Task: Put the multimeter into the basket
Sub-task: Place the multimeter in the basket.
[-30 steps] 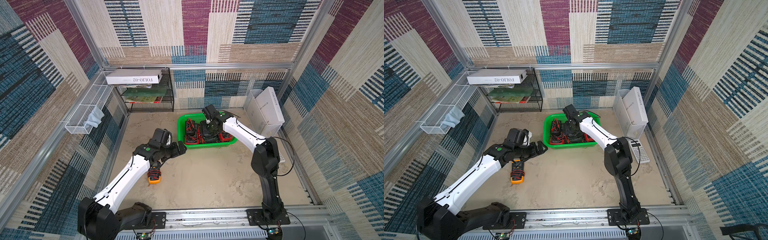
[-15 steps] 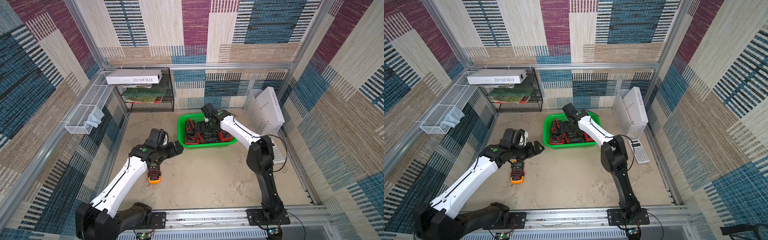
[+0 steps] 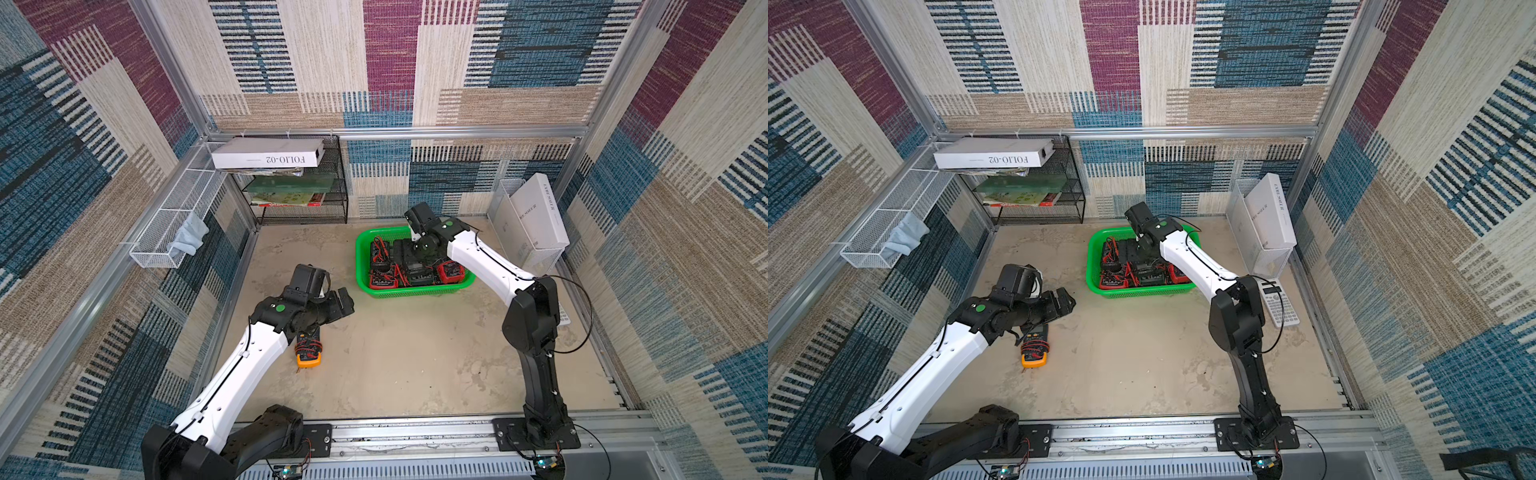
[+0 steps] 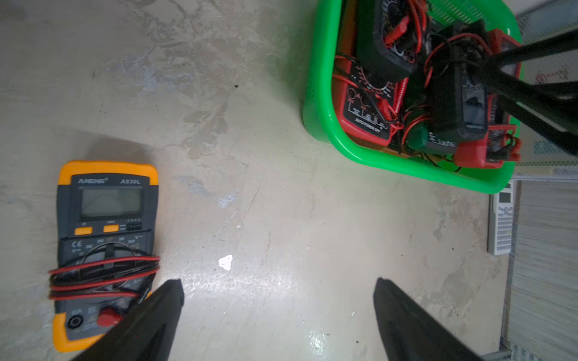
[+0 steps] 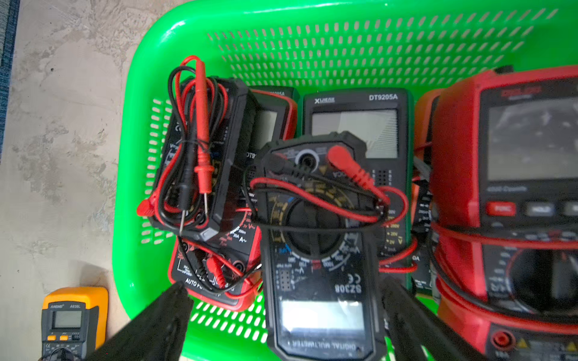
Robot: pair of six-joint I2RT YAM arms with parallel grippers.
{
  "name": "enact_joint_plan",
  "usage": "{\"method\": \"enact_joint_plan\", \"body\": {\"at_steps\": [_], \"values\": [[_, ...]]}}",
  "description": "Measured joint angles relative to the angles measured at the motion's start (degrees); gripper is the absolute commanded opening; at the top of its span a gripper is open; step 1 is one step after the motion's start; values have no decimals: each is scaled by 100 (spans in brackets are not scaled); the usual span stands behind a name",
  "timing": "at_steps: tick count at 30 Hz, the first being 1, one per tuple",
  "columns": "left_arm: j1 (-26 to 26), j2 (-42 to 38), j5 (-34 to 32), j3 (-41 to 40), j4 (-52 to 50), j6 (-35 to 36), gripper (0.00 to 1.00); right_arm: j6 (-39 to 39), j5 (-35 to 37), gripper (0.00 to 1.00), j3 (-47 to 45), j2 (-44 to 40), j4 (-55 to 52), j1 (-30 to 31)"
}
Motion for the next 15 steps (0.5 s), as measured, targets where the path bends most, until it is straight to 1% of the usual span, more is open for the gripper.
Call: {"method": "enact_joint_plan", "body": {"at_steps": [7,15], "values": [[44,-352,-730,-319,-136,-129,100,2,2,100,-503,-577,146,15],[168,-407,-1263,-597,-214,-125,100,15,-2,100,-1172,-1261,415,81]]}}
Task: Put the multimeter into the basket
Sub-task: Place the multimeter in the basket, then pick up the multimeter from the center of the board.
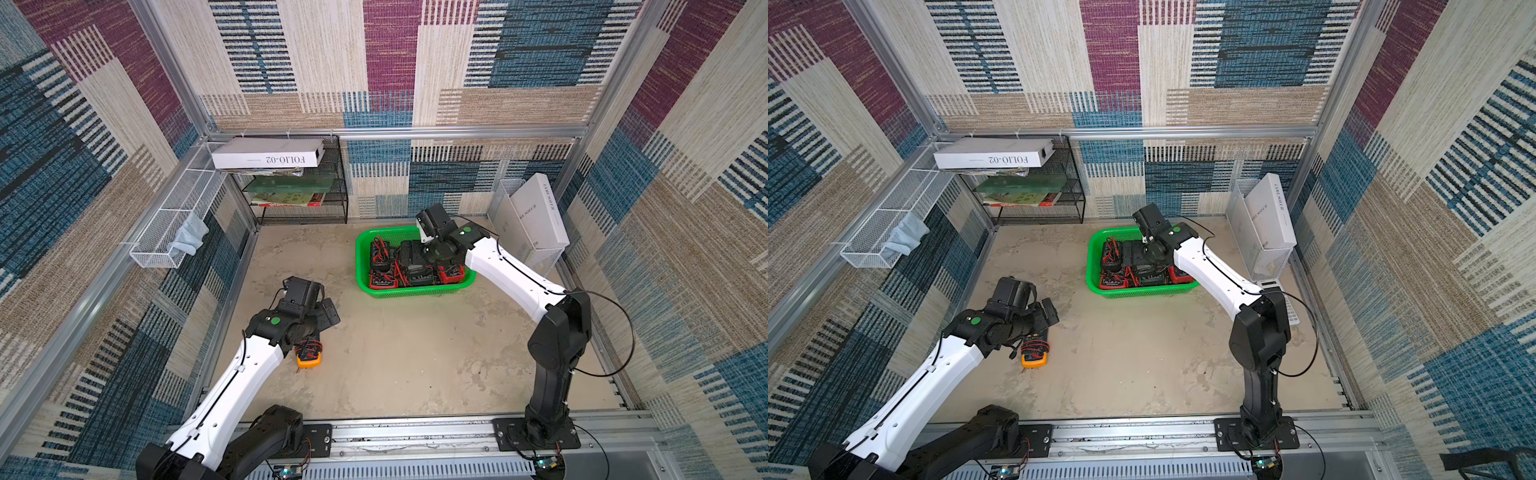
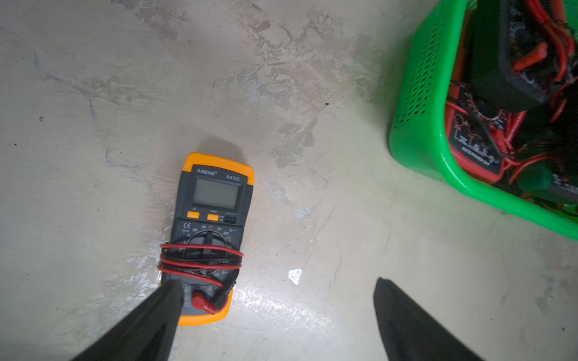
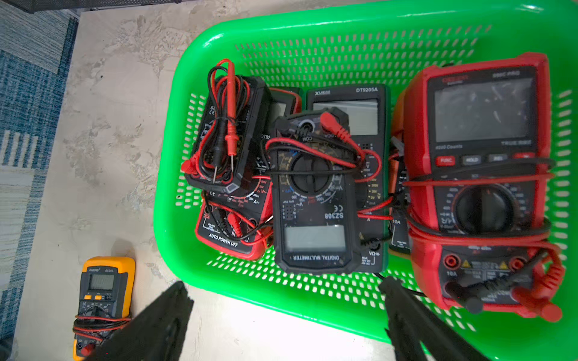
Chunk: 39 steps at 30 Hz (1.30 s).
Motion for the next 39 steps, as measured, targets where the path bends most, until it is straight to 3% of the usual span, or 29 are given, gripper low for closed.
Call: {"method": "enact_joint_plan", "body": {"at_steps": [11,18,30,39], "values": [[481,149,-203,-503,125,0,100,343,-26,99,-1762,-1394,817,597],[798,225,-170,-774,302,44,100,715,144,100,-2575,-1801,1200,1213],[883,645,-26,-879,437,254,100,1217,382,100,-3032,-1858,1517,1814],[883,1139,120,-876,463,254,100,1346,487,100,-3047,-1845,1554,1910]]}}
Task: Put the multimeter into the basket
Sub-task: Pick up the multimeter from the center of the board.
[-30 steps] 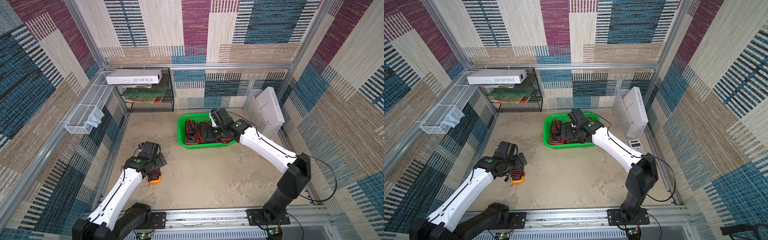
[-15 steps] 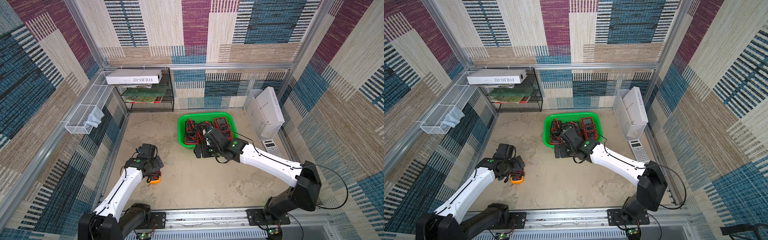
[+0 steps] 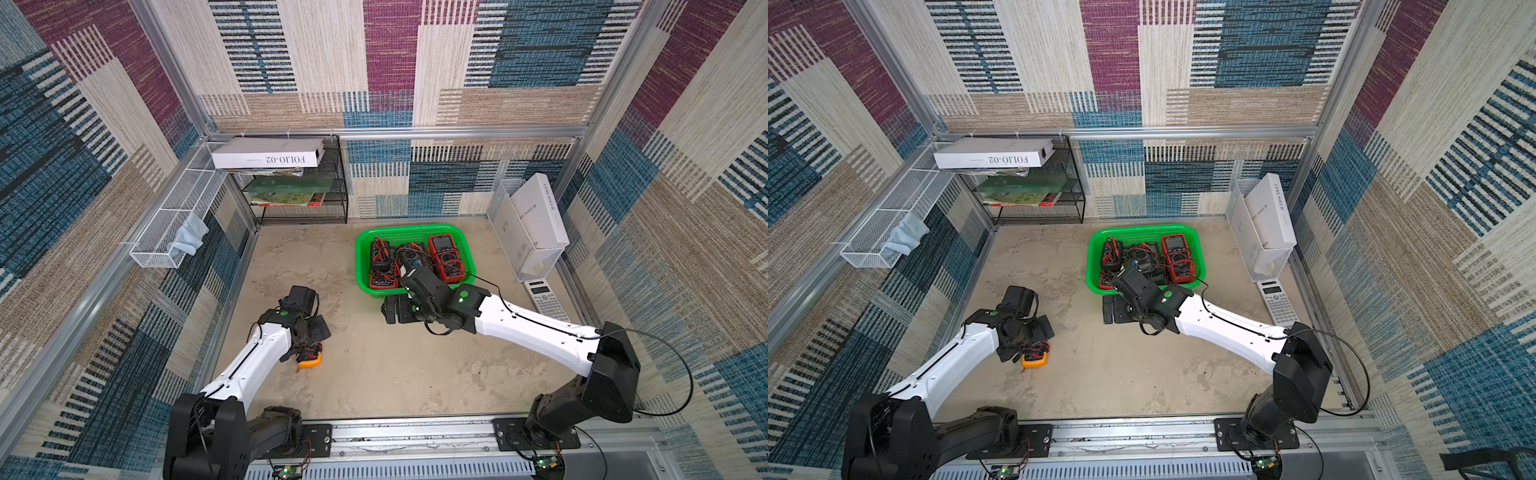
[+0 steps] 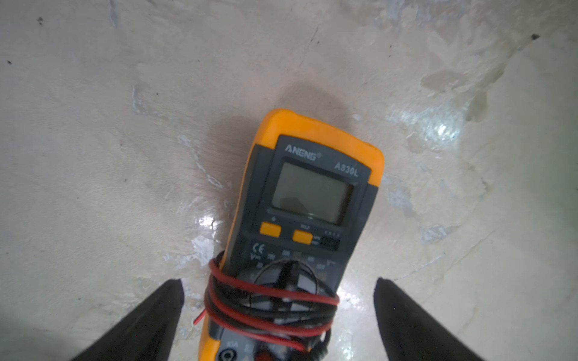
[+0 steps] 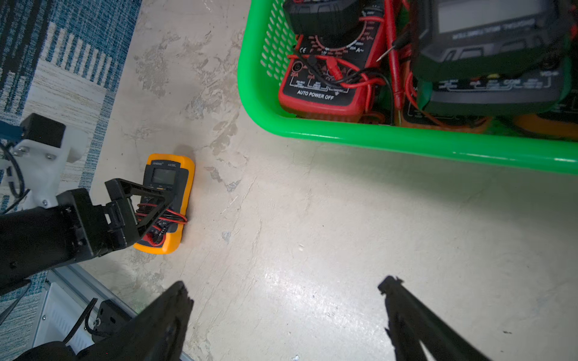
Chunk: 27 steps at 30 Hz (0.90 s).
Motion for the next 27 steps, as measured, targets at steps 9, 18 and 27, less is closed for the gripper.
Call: {"method": "enact_joint_plan", "body": {"at_steps": [9,18,27], "values": [[0,328,149,-35,79,-13,100,39,26,100,-66,-35,0,35],[0,564,205,46,96,7,97,42,24,99,-74,-114,7,72],[0,964,205,297,-109,203,89,55,94,99,-52,-251,2,76]]}}
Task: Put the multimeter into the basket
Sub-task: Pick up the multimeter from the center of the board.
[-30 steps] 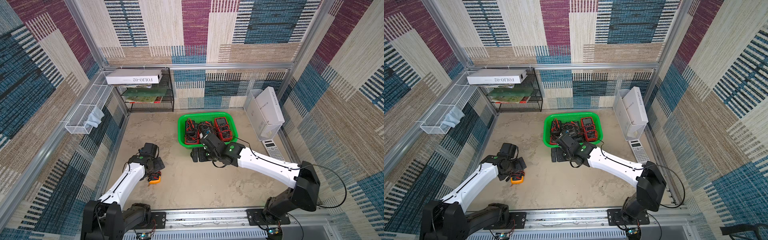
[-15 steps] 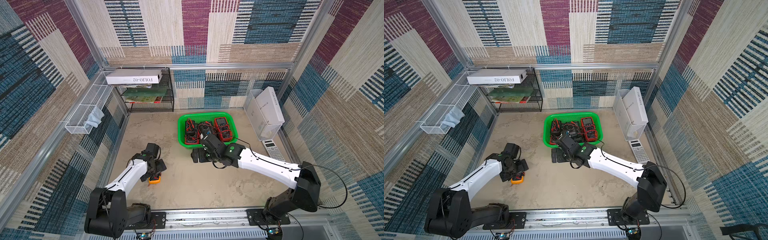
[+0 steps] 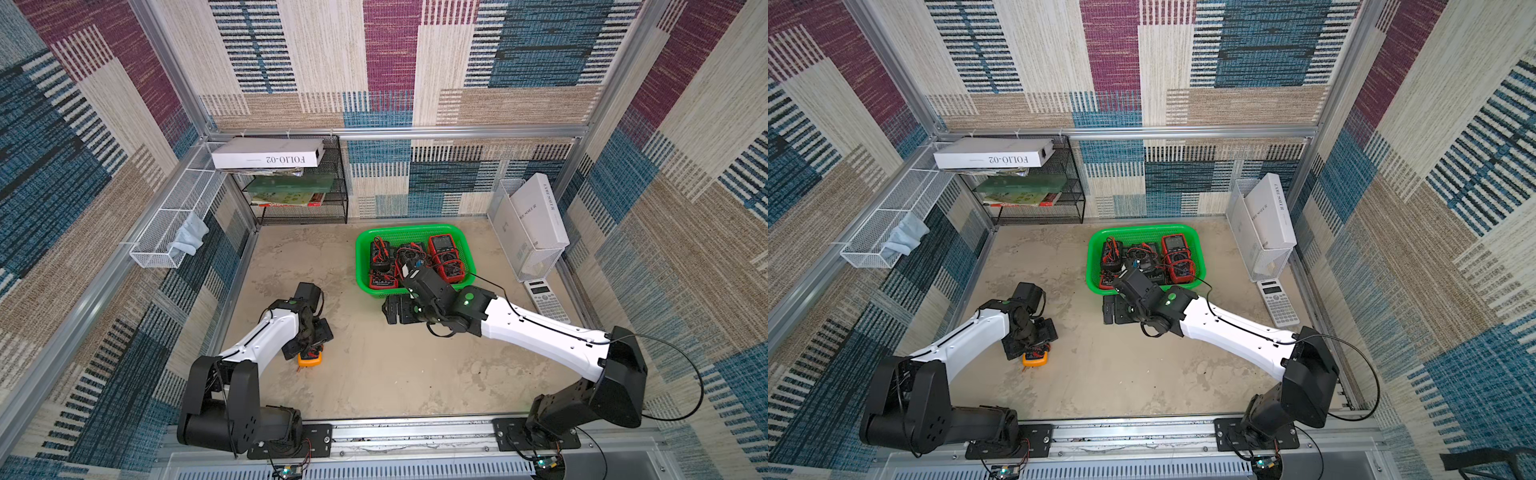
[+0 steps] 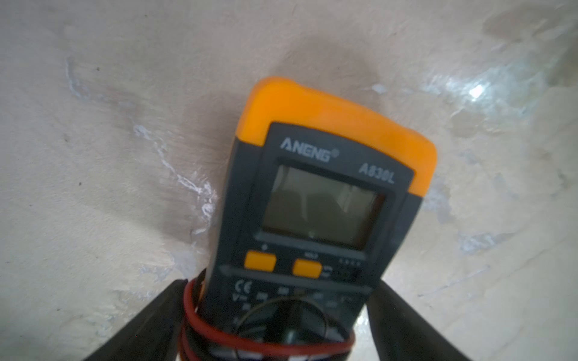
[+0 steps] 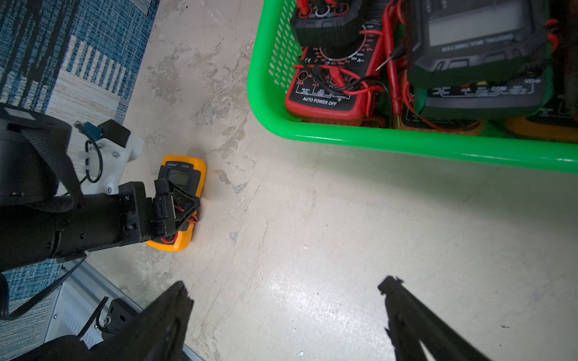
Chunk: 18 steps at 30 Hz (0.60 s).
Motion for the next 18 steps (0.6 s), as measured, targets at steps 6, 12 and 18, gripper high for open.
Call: {"method": "enact_joint_plan", "body": {"at_steps": [6,12,18], "values": [[0,155,-17,166,-151,111,73,0,63,100,79,-81,-2,0],[-2,210,-11,243,-223,247,46,-2,103,100,118,-116,-7,0],[-7,33,122,389,-315,260,32,-15,129,99,118,-151,-4,0]]}}
